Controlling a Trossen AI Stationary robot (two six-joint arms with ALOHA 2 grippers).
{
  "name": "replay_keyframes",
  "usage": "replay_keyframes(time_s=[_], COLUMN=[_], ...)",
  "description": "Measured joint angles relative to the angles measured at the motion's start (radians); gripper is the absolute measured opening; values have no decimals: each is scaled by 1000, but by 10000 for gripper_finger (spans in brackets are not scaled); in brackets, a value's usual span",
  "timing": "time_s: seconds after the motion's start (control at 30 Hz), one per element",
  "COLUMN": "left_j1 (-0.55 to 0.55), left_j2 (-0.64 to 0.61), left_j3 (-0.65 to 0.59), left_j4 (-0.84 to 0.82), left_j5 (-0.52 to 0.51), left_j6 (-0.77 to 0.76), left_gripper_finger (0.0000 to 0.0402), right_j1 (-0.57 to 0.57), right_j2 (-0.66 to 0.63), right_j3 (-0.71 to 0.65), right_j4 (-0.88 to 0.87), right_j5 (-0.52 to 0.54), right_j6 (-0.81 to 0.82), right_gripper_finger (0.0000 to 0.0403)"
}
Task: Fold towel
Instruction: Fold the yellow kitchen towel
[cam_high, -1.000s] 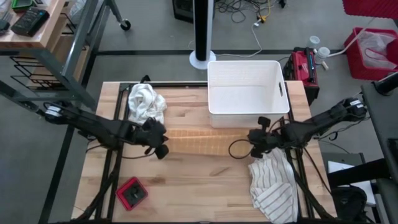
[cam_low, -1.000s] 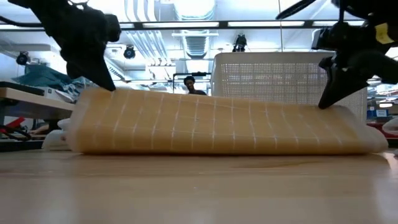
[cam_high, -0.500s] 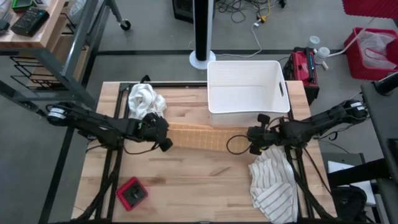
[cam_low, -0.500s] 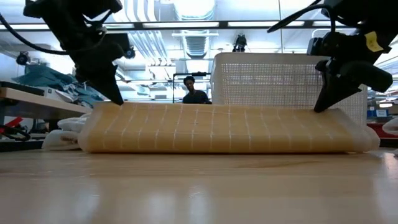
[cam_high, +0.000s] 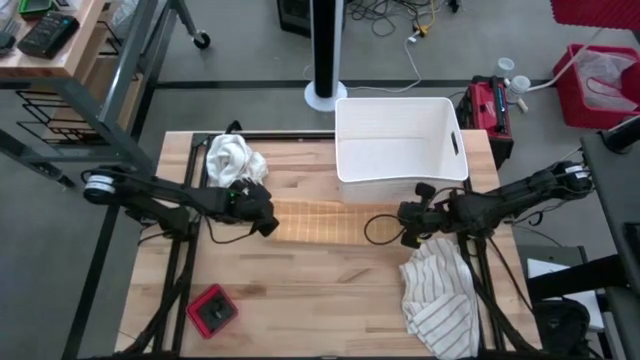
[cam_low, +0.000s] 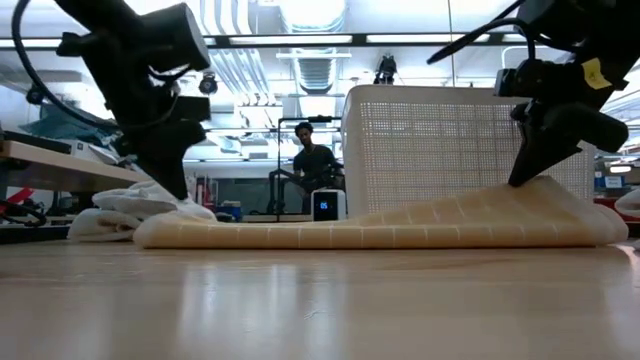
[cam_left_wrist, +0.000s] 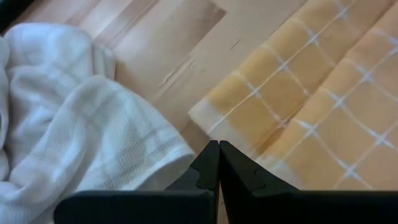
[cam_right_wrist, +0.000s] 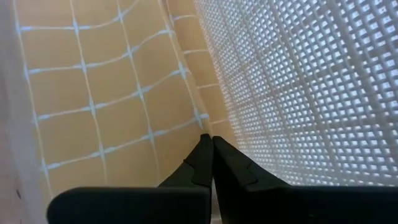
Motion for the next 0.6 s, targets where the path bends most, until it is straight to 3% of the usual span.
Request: replay_keyframes(time_s=[0.13, 0.33, 0.47, 0.6], left_j1=[-2, -18, -54, -79], left_j2=[15, -14, -8, 31], left_j3=[21, 65, 59, 29], left_j4=[-1, 16, 117, 255], left_j5=[24, 218, 348, 350], left_j6=[7, 86, 165, 161], left_gripper_finger=[0, 0, 0, 0], right_j1=[0, -1, -2, 0], right_j2=[-4, -6, -5, -5], right_j3=[12, 82, 120, 123], right_j4=[-12, -70, -73, -2], right_j5=[-17, -23, -33, -103], right_j6=[9, 23, 31, 27], right_gripper_finger=[6, 52, 86, 108])
